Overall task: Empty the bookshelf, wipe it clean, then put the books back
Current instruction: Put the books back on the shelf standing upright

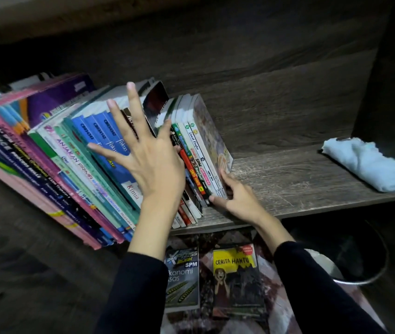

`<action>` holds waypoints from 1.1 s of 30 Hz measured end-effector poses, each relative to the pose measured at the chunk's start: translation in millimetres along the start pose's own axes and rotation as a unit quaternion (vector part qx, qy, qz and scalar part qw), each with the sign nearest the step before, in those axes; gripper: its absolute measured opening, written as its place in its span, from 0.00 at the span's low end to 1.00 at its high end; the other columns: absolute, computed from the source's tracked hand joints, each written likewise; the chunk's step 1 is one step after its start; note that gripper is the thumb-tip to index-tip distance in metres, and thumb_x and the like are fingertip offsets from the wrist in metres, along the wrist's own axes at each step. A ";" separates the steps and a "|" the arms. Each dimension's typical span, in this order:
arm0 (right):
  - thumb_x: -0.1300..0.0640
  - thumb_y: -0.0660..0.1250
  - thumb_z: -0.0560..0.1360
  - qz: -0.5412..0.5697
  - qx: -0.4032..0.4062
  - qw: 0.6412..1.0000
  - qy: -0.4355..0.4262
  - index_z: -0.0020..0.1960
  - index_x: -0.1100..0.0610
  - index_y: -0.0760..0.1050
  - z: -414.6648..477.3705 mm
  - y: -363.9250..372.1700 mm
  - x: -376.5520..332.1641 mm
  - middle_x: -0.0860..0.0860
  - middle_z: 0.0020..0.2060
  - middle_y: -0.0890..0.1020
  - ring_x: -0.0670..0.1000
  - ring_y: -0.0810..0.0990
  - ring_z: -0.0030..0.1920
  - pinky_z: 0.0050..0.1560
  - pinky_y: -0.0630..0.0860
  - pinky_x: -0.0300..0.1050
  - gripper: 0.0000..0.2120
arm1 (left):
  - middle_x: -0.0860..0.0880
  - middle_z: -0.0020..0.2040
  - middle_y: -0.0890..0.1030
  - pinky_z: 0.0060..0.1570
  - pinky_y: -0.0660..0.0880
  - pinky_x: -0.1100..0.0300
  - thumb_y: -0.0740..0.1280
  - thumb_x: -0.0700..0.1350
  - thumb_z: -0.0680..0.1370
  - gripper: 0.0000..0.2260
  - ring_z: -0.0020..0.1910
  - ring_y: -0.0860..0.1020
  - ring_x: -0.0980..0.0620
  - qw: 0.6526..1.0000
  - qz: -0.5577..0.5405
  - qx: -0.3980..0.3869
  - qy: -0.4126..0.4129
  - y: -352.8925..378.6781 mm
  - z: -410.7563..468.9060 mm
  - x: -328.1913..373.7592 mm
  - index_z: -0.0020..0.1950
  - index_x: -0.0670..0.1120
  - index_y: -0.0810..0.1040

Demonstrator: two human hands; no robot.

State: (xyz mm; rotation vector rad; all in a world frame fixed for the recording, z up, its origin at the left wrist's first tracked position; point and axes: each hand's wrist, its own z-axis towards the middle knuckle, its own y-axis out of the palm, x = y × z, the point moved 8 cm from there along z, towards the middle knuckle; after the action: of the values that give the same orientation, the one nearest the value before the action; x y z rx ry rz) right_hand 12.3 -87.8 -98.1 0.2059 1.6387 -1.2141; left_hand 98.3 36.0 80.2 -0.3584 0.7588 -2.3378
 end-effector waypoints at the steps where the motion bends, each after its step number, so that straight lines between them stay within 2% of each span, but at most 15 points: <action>1: 0.39 0.66 0.73 0.006 -0.005 1.000 -0.001 0.78 0.49 0.50 -0.1 0.3 0.8 0.49 0.77 0.55 0.55 0.57 0.75 0.73 0.57 0.61 0.41 | 0.43 0.78 0.47 0.61 0.39 0.26 0.75 0.37 0.67 0.22 0.74 0.46 0.34 1.000 -0.004 0.001 0.005 -0.3 -2.1 1.8 0.57 0.55 0.79; 4: 0.33 0.63 0.71 0.037 -0.012 0.999 -0.002 0.77 0.48 0.53 -1.0 -1.3 1.2 0.48 0.76 0.57 0.54 0.59 0.75 0.73 0.58 0.60 0.42 | 0.46 0.77 0.42 0.61 0.36 0.28 0.70 0.33 0.66 0.28 0.73 0.40 0.36 1.000 0.008 -0.008 0.029 -0.6 -12.3 7.3 0.64 0.50 0.75; 7: 0.35 0.60 0.73 0.029 0.003 1.000 -0.010 0.77 0.50 0.54 -1.8 -2.6 -0.3 0.49 0.76 0.58 0.54 0.59 0.75 0.73 0.58 0.60 0.38 | 0.46 0.78 0.42 0.64 0.36 0.31 0.68 0.39 0.69 0.26 0.73 0.39 0.38 0.999 -0.028 -0.020 0.035 -1.7 -20.4 3.7 0.67 0.50 0.73; 9: 0.37 0.60 0.75 0.026 0.012 1.000 -0.013 0.77 0.51 0.54 -2.4 -2.5 -0.9 0.50 0.76 0.58 0.54 0.59 0.75 0.73 0.58 0.59 0.36 | 0.45 0.78 0.51 0.68 0.46 0.36 0.68 0.45 0.71 0.22 0.74 0.45 0.43 0.994 -0.104 0.000 0.013 -7.7 -29.5 -3.8 0.65 0.50 0.75; 11: 0.36 0.60 0.75 0.033 0.020 0.999 -0.012 0.77 0.51 0.56 -2.7 -4.0 -1.2 0.50 0.76 0.59 0.54 0.60 0.75 0.73 0.59 0.58 0.36 | 0.44 0.74 0.62 0.63 0.59 0.45 0.70 0.49 0.71 0.19 0.69 0.55 0.47 0.982 -0.183 0.039 -0.019 -14.9 -40.0 -10.1 0.61 0.49 0.77; 14: 0.36 0.59 0.75 0.030 0.025 0.999 -0.010 0.77 0.51 0.55 -2.9 -2.9 -1.4 0.50 0.75 0.60 0.55 0.61 0.74 0.73 0.60 0.58 0.36 | 0.43 0.62 0.73 0.55 0.64 0.56 0.73 0.50 0.72 0.17 0.60 0.67 0.44 0.967 -0.249 0.043 -0.028 -11.3 -41.2 -6.8 0.56 0.43 0.76; 16: 0.36 0.59 0.75 0.018 0.025 0.999 -0.011 0.77 0.50 0.54 -3.3 -1.6 -2.1 0.50 0.76 0.59 0.55 0.61 0.74 0.72 0.59 0.59 0.36 | 0.42 0.53 0.76 0.48 0.67 0.59 0.72 0.45 0.73 0.13 0.52 0.73 0.44 0.959 -0.275 0.054 -0.031 -12.7 -37.1 -3.3 0.52 0.40 0.75; 18: 0.35 0.58 0.75 0.006 0.027 1.000 -0.015 0.78 0.50 0.53 -3.3 -0.7 -1.2 0.50 0.76 0.58 0.55 0.61 0.74 0.73 0.59 0.59 0.37 | 0.42 0.48 0.76 0.43 0.64 0.66 0.70 0.39 0.74 0.08 0.44 0.73 0.52 0.951 -0.299 0.068 -0.050 -16.9 -35.2 -3.9 0.50 0.38 0.76; 20: 0.33 0.57 0.74 -0.004 0.027 0.999 -0.016 0.78 0.50 0.53 -1.3 0.1 0.7 0.51 0.76 0.58 0.55 0.60 0.74 0.73 0.59 0.58 0.39 | 0.43 0.47 0.76 0.40 0.64 0.71 0.69 0.36 0.73 0.06 0.38 0.69 0.62 0.932 -0.350 0.056 -0.076 -16.2 -34.9 -7.5 0.48 0.38 0.76; 22: 0.30 0.54 0.72 -0.017 0.029 0.999 -0.022 0.78 0.50 0.53 0.3 1.6 1.7 0.51 0.76 0.58 0.55 0.61 0.74 0.73 0.59 0.57 0.41 | 0.45 0.47 0.78 0.38 0.67 0.75 0.70 0.35 0.72 0.06 0.36 0.72 0.63 0.890 -0.436 0.027 -0.132 -7.7 -33.3 -17.8 0.46 0.43 0.76; 24: 0.26 0.51 0.71 -0.031 0.034 0.999 -0.028 0.78 0.50 0.54 2.1 2.9 2.9 0.51 0.76 0.59 0.55 0.61 0.74 0.73 0.60 0.54 0.43 | 0.46 0.48 0.80 0.39 0.69 0.73 0.72 0.36 0.71 0.11 0.35 0.74 0.63 0.839 -0.506 0.006 -0.197 1.7 -35.2 -28.5 0.42 0.51 0.74; 25: 0.26 0.51 0.71 -0.037 0.035 0.998 -0.032 0.78 0.52 0.54 2.4 3.4 3.4 0.52 0.76 0.59 0.54 0.61 0.74 0.73 0.60 0.52 0.43 | 0.48 0.48 0.81 0.39 0.70 0.71 0.72 0.36 0.71 0.13 0.34 0.74 0.63 0.826 -0.522 0.006 -0.213 0.5 -38.0 -31.6 0.41 0.53 0.73; 30: 0.37 0.55 0.76 -0.049 0.044 0.997 -0.048 0.77 0.54 0.55 4.6 2.7 4.7 0.53 0.75 0.60 0.53 0.61 0.74 0.71 0.60 0.46 0.35 | 0.56 0.42 0.78 0.37 0.69 0.72 0.70 0.34 0.72 0.13 0.35 0.73 0.63 0.780 -0.585 0.082 -0.206 -37.7 -40.1 -43.1 0.44 0.53 0.75; 33: 0.35 0.54 0.76 -0.041 0.044 0.997 -0.047 0.77 0.52 0.56 3.9 3.7 6.1 0.52 0.75 0.60 0.53 0.62 0.74 0.71 0.61 0.47 0.35 | 0.55 0.47 0.77 0.41 0.69 0.74 0.67 0.34 0.73 0.12 0.41 0.74 0.65 0.785 -0.583 0.085 -0.191 -47.0 -46.7 -43.2 0.52 0.48 0.76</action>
State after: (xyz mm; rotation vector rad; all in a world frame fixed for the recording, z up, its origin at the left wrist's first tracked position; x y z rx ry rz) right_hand 14.4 -91.6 -105.0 0.1363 1.5252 -1.3399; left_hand 87.4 113.5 69.0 -1.5136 0.0356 -3.2029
